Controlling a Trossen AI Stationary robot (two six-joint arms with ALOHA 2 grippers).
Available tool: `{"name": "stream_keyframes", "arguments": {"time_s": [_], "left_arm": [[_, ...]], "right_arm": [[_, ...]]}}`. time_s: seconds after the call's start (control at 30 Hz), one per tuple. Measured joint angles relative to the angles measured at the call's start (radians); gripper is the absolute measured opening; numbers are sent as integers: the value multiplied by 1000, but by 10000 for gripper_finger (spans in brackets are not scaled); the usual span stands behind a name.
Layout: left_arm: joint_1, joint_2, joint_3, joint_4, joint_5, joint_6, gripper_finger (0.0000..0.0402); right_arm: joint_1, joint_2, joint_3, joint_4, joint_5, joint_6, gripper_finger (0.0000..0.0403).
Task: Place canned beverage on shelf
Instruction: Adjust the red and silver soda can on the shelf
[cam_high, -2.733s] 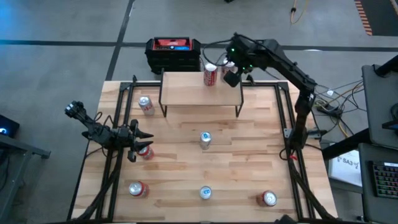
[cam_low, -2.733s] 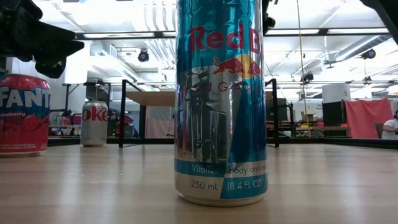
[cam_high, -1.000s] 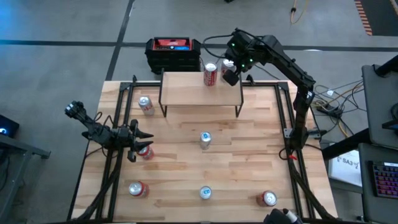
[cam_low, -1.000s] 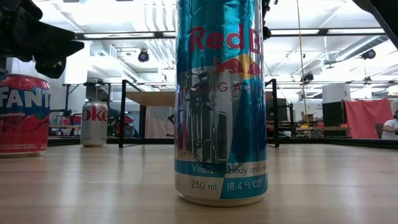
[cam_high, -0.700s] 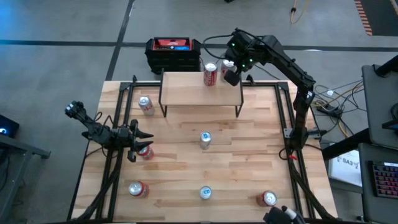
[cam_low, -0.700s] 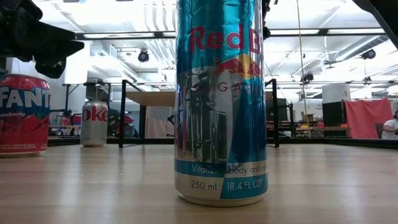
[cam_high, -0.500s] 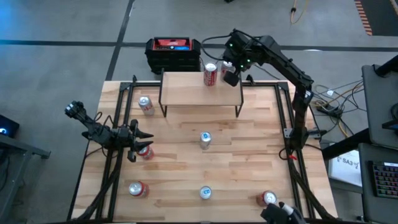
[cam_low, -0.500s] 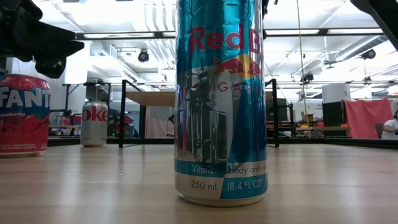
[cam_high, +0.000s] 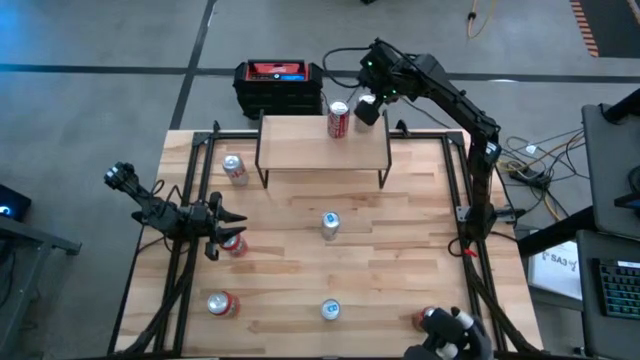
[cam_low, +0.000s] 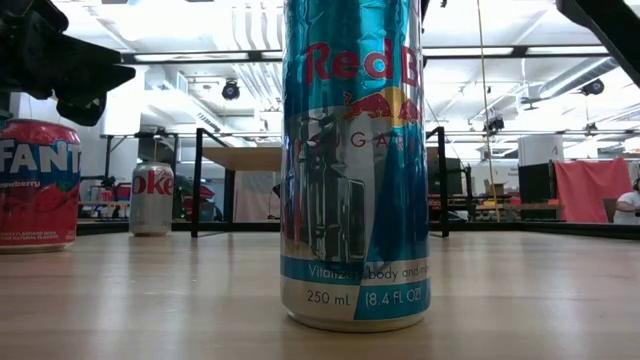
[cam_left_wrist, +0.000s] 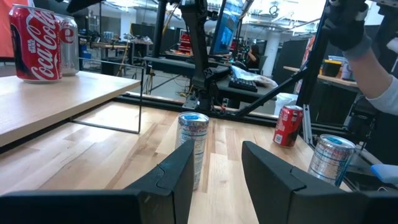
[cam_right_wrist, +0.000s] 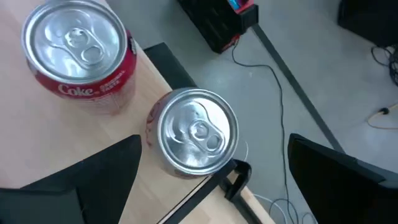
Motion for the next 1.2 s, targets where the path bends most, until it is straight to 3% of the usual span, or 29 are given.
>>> {"name": "stream_keyframes", "arguments": {"time_s": [0.23,0.43,1.2], "left_arm": [[0,0,0,0,0,0,118],[0,0,0,0,0,0,118],[0,0,0,0,0,0,118]], "right_arm": [[-21,0,-6,4,-92,-2,397],[-46,0,-8,10,-88,54,400],[-69,103,-26,17,-149,16,400]]}}
